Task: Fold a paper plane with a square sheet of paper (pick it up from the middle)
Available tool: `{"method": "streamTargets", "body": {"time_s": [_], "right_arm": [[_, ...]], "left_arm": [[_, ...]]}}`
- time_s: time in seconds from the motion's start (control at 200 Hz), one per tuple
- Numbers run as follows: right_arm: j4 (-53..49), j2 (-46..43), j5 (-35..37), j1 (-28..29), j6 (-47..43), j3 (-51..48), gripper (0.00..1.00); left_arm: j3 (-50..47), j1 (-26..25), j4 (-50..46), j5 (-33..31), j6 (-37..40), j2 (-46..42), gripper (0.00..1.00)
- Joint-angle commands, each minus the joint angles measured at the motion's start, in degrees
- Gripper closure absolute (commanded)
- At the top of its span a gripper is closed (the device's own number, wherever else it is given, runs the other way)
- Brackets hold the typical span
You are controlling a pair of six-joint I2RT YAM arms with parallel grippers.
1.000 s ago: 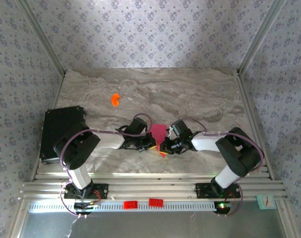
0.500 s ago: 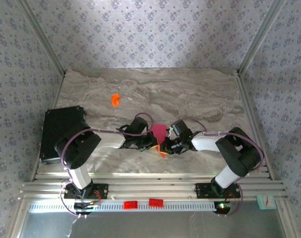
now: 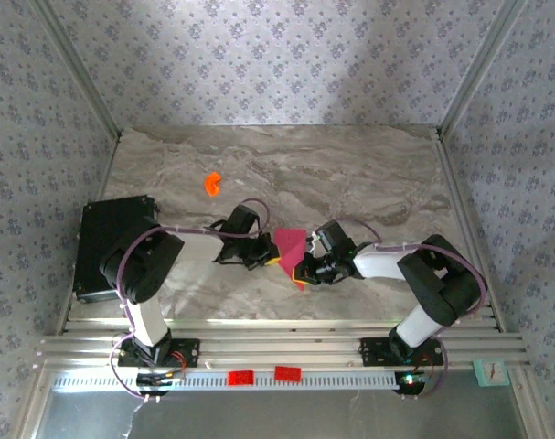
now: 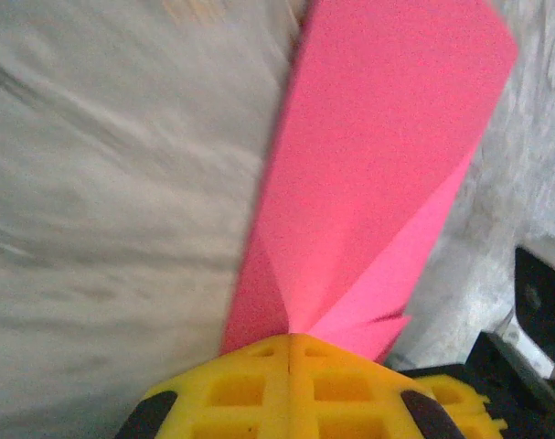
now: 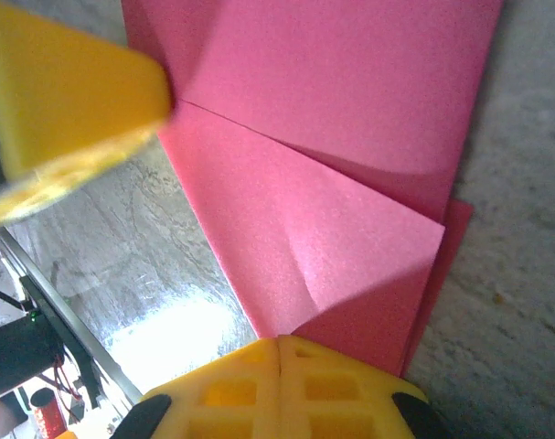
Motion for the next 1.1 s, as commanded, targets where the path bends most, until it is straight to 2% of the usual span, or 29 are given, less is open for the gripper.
{"method": "streamTargets", "body": {"time_s": [0.0, 0.145, 0.3, 0.5, 0.65, 0.785, 1.094], "right_arm": [[-8.62, 2.41, 5.18, -0.39, -0.85, -3.69, 0.98], [-8.35, 1.97, 5.20, -0.48, -0.91, -4.08, 0.98], [-8.64, 1.53, 4.83, -0.86, -1.28, -3.82, 0.97], [-9.16, 0.46, 3.89, -1.70, -2.23, -2.68, 0.96], [-9.67, -0.26, 3.44, -2.31, -2.64, -1.58, 0.95], [-9.06, -0.98, 2.77, -2.46, -2.34, -0.93, 0.94], [-5.93, -5.21, 1.44, -0.21, -1.84, 3.45, 0.88]], "left_arm": [[1.19, 3.26, -7.12, -4.10, 3.74, 1.10, 0.97], [1.99, 5.50, -8.68, -3.75, 3.98, 1.31, 0.98], [3.29, 5.12, -9.33, -3.26, 3.95, -1.52, 0.97], [3.49, 1.06, -7.55, -4.13, 4.58, -4.94, 0.94], [4.08, -3.06, -4.16, -3.00, 5.38, -2.90, 0.94], [4.16, -3.61, -2.09, -0.64, 4.09, 0.92, 0.94], [4.90, -3.47, -11.10, -3.54, 6.08, 3.41, 0.98]]}}
